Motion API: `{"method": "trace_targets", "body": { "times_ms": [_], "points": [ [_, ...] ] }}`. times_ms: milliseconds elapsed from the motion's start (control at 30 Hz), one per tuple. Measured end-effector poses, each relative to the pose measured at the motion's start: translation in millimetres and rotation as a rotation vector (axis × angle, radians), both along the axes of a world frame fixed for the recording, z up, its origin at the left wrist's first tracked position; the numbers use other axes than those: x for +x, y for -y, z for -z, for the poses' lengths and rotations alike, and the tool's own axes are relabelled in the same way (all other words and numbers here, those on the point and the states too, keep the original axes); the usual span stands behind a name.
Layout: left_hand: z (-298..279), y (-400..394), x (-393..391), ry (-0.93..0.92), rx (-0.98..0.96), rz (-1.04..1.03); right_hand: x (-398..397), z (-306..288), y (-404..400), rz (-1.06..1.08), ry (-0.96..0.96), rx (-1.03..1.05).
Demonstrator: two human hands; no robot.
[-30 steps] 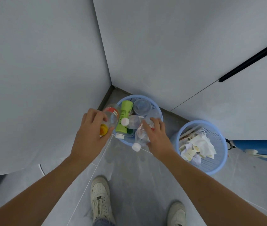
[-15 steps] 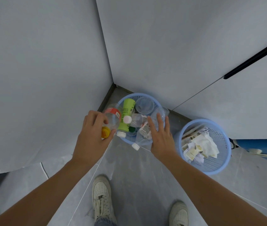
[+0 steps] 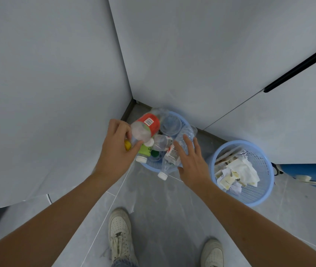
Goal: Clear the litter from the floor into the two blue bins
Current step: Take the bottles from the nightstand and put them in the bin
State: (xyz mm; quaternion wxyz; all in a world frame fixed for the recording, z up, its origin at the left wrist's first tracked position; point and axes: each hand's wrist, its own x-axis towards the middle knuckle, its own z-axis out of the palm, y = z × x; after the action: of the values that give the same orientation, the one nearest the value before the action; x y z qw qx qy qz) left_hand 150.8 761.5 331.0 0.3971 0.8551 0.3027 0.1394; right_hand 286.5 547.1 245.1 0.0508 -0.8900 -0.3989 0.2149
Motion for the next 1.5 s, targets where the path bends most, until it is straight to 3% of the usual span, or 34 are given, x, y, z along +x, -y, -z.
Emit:
{"method": "trace_targets", "body": {
  "times_ms": [300, 567, 1500],
  "points": [
    [36, -31, 45, -0.139, -0.155, 0.188, 11, 5, 4, -0.01, -0.001, 0.02],
    [48, -46, 61, -0.451, -0.178, 0.305, 9, 7, 6, 0.043, -0.007, 0.025],
    [39, -27, 59, -0.418, -0.027, 0.204, 8, -11, 11, 0.025, 0.037, 0.009]
  ]
}}
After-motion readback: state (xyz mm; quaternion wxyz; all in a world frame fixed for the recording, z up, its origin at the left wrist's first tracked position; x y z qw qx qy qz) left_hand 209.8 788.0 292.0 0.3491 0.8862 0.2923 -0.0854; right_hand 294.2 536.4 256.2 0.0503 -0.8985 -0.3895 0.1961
